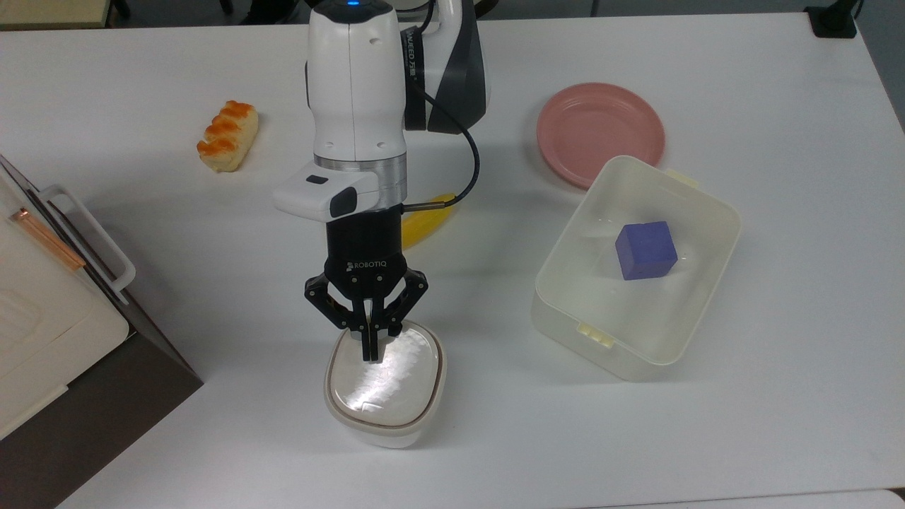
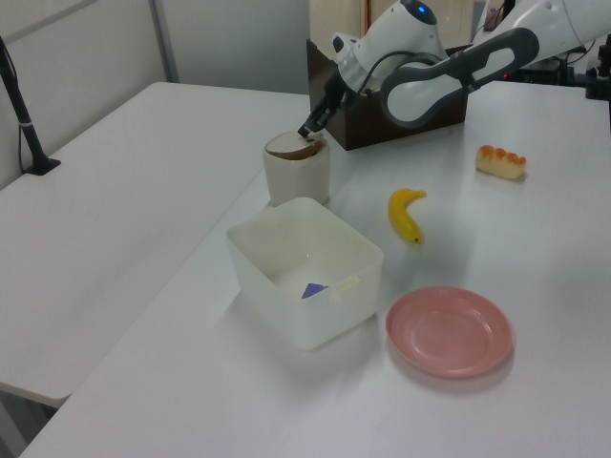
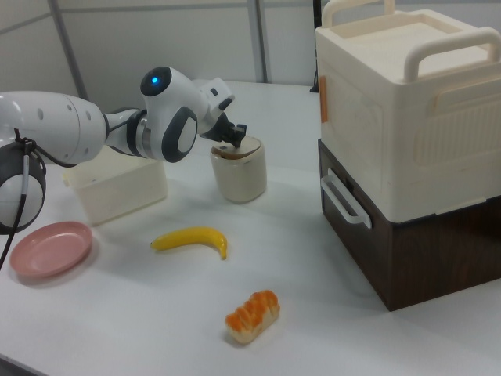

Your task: Close the trash can

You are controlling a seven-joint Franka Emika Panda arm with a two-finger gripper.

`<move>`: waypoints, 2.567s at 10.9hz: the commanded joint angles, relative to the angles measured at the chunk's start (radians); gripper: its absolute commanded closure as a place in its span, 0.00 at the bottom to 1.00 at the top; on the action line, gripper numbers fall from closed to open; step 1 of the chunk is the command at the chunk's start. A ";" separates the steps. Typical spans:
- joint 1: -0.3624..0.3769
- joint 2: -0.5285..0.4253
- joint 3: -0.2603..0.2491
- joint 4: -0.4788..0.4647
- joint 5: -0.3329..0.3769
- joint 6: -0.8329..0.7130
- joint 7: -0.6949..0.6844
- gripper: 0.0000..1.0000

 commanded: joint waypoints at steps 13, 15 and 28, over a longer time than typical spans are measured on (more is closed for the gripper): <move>0.008 0.006 -0.013 -0.138 -0.010 -0.025 0.006 0.94; 0.008 -0.032 -0.013 -0.124 0.001 -0.025 0.014 0.94; 0.008 -0.373 0.010 -0.038 0.018 -0.811 0.121 0.00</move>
